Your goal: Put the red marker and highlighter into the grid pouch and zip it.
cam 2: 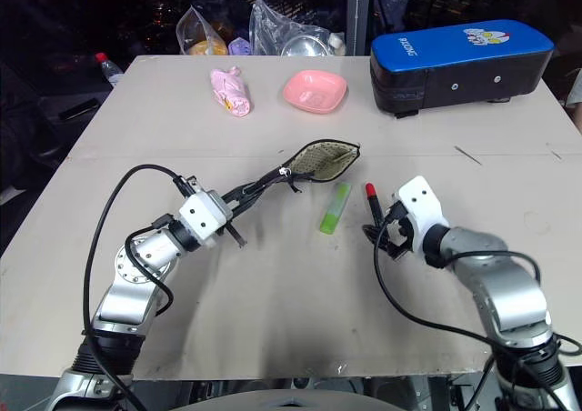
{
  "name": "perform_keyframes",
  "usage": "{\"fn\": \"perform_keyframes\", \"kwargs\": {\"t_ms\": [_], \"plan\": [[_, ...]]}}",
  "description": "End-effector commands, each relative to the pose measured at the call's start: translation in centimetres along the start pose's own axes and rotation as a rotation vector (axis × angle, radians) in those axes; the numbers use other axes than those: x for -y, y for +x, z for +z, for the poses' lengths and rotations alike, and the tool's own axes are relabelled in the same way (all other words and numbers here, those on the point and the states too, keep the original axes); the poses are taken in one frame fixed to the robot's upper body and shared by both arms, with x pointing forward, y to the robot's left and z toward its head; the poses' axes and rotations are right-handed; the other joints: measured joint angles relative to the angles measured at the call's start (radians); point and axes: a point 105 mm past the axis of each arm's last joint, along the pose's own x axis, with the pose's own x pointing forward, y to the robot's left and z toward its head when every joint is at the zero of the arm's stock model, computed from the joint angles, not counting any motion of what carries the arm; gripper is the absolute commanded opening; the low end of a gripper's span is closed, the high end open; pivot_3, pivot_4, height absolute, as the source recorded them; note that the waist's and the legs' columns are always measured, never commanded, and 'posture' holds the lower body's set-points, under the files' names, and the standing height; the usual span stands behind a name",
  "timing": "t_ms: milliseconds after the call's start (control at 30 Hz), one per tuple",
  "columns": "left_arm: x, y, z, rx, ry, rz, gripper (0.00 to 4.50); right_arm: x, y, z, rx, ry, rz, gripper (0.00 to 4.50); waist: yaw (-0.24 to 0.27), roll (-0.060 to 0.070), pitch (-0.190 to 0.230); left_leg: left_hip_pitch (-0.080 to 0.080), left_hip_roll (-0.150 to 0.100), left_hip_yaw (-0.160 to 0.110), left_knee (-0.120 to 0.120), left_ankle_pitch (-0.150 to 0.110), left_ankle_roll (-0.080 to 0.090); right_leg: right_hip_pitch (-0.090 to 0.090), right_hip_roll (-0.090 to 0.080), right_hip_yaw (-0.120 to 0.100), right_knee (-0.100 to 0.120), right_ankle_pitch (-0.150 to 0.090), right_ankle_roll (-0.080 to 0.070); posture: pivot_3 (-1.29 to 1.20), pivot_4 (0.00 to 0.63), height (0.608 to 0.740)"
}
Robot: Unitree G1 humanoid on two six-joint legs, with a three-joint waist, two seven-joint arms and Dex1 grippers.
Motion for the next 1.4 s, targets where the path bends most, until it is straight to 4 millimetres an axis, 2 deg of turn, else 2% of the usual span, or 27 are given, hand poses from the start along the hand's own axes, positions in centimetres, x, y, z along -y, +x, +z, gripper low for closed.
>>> {"fn": "perform_keyframes", "kwargs": {"t_ms": [33, 100, 133, 267, 433, 567, 667, 733, 833, 1133, 1233, 1400], "plan": [[-0.1, 0.4, 1.0, 0.046, 0.009, -0.003, 0.00, -0.2, -0.2, 0.1, 0.007, -0.033, -0.047, 3.65, 0.000, 0.000, 0.000, 0.000, 0.000, 0.000, 0.000, 0.000, 0.000, 0.000, 0.002, 0.000, 0.000, 0.000, 0.000, 0.00, 0.150, 0.726], [-0.1, 0.4, 1.0, 0.047, 0.009, -0.006, 0.00, -0.5, -0.3, -0.1, -0.003, -0.025, -0.045, 2.71, 0.001, 0.000, 0.000, 0.000, 0.000, 0.000, 0.000, 0.000, 0.000, 0.000, 0.005, 0.000, 0.000, 0.000, 0.000, 0.00, 0.150, 0.726], [-0.1, 0.4, 1.0, 0.047, 0.009, -0.007, 0.00, -0.5, -0.5, -0.1, -0.005, -0.028, -0.046, 2.09, 0.001, 0.000, 0.000, 0.000, 0.000, 0.000, 0.000, 0.000, 0.000, 0.000, 0.005, 0.000, 0.000, 0.000, 0.000, 0.00, 0.150, 0.726], [0.0, 0.4, 0.9, 0.045, 0.008, -0.010, 0.00, 0.4, -1.5, 0.4, -0.015, -0.065, -0.047, 0.31, 0.001, 0.000, 0.000, 0.000, 0.000, 0.000, 0.000, 0.000, 0.000, 0.001, 0.005, 0.000, 0.000, 0.000, 0.000, 0.00, 0.150, 0.726], [0.1, 0.5, 0.9, 0.047, 0.008, -0.016, 0.00, 1.7, -4.3, 1.1, -0.075, -0.174, 0.047, 0.30, 0.001, 0.000, 0.000, 0.000, 0.000, 0.000, 0.001, 0.000, 0.000, 0.001, 0.005, -0.001, 0.000, 0.000, 0.000, 0.00, 0.150, 0.726], [0.2, 0.7, 0.9, 0.050, 0.009, -0.024, 0.00, 3.0, -7.4, 4.5, -0.076, -0.418, 0.159, 0.30, 0.001, 0.001, 0.001, 0.000, 0.000, 0.000, 0.002, 0.000, 0.000, 0.002, 0.005, -0.001, -0.001, 0.000, 0.001, 0.00, 0.150, 0.726], [0.3, 0.9, 0.9, 0.053, 0.007, -0.029, 0.00, 2.7, -8.1, 7.3, -0.010, -0.563, 0.211, 0.30, -0.002, 0.001, 0.001, 0.001, 0.002, 0.000, 0.002, 0.000, 0.000, 0.003, 0.007, -0.001, -0.001, 0.000, 0.001, 0.00, 0.150, 0.726], [0.4, 1.0, 0.9, 0.055, 0.004, -0.032, 0.00, 2.5, -7.7, 9.3, 0.039, -0.702, 0.210, 0.30, -0.001, 0.001, 0.001, 0.001, 0.002, 0.000, 0.002, 0.000, 0.000, 0.003, 0.007, -0.001, -0.001, 0.000, 0.000, 0.00, 0.150, 0.726], [0.6, 1.2, 1.1, 0.067, 0.002, -0.041, 0.00, 2.2, -5.2, 11.5, 0.081, -0.927, 0.196, 0.30, -0.008, 0.001, 0.001, 0.001, 0.002, 0.001, 0.002, 0.000, 0.000, 0.003, 0.007, 0.000, -0.001, 0.000, 0.001, 0.00, 0.150, 0.726], [1.0, 1.8, 1.4, 0.089, 0.013, -0.064, 0.00, 2.0, 0.1, 11.6, 0.002, -1.327, 0.286, 0.30, -0.001, 0.001, 0.002, -0.001, 0.001, 0.001, 0.002, 0.000, 0.000, 0.000, 0.006, 0.000, -0.001, 0.000, 0.001, 0.00, 0.150, 0.726], [1.0, 1.9, 1.5, 0.094, 0.015, -0.068, 0.00, 0.8, 2.0, 12.9, 0.090, -1.431, 0.290, 0.30, -0.006, 0.001, 0.002, 0.000, 0.001, 0.001, 0.001, 0.000, 0.000, 0.000, 0.006, 0.000, -0.001, 0.000, 0.000, 0.00, 0.150, 0.726], [1.1, 1.9, 1.5, 0.097, 0.015, -0.075, 0.00, -1.8, 3.5, 14.5, 0.235, -1.554, 0.329, 0.30, -0.007, 0.001, 0.002, 0.000, 0.001, 0.001, 0.001, 0.002, -0.003, 0.000, 0.007, 0.000, 0.000, 0.000, 0.000, 0.00, 0.150, 0.726]]}}
